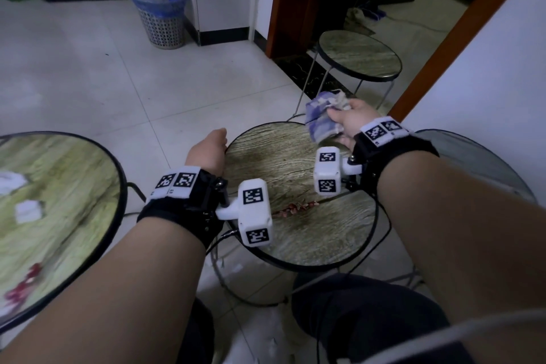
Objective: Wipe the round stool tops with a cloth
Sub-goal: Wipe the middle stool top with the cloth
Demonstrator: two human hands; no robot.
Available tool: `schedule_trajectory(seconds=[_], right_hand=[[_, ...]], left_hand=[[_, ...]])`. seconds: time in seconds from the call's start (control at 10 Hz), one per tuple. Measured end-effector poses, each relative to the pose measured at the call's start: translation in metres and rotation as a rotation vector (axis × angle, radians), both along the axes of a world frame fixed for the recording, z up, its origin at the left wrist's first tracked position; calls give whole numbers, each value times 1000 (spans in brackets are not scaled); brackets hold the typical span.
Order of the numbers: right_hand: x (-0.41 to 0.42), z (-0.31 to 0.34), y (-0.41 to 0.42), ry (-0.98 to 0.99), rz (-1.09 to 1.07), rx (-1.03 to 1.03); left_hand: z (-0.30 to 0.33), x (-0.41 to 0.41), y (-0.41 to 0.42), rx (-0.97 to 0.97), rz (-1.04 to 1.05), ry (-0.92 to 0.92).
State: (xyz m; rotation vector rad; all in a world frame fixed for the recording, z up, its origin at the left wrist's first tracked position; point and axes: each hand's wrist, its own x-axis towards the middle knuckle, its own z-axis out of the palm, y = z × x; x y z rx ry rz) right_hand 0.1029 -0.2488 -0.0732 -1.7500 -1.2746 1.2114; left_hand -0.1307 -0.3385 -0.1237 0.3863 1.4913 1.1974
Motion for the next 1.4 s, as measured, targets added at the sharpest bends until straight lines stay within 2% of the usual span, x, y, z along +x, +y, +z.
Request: schedule_trajectory(seconds=[0.1, 0.2, 0.3, 0.4, 0.5, 0.6, 0.7, 0.8, 1.0, 1.2, 1.4], right_hand=[[23, -1, -25, 268, -199, -66], [51, -16, -54, 415, -362, -32], [69, -44, -80, 486, -509, -49], [60, -59, -95, 615, -441, -139], [57, -64, -88, 490, -425, -149], [60, -68, -79, 496, -414, -168], [64, -65, -70, 598, -439, -162], [70, -62, -61, 578, -460, -94], [78, -65, -42, 579, -421, -67], [62, -69, -19, 678, -370, -76], [57, -66, -4, 802, -319, 46]], left_hand=[[2, 0, -2, -9, -32, 26], [0, 0, -8, -49, -52, 64], [1, -3, -17, -72, -54, 24], [-3, -2, -19, -90, 55, -60], [3, 5, -23, -68, 113, -183], [2, 9, -14, -41, 135, -223], [10, 19, -4, -26, 132, -301], [17, 21, -2, -7, 80, -342], [21, 26, 16, 14, 74, -364], [18, 17, 28, 5, 118, -368], [12, 13, 42, 50, 149, -357]])
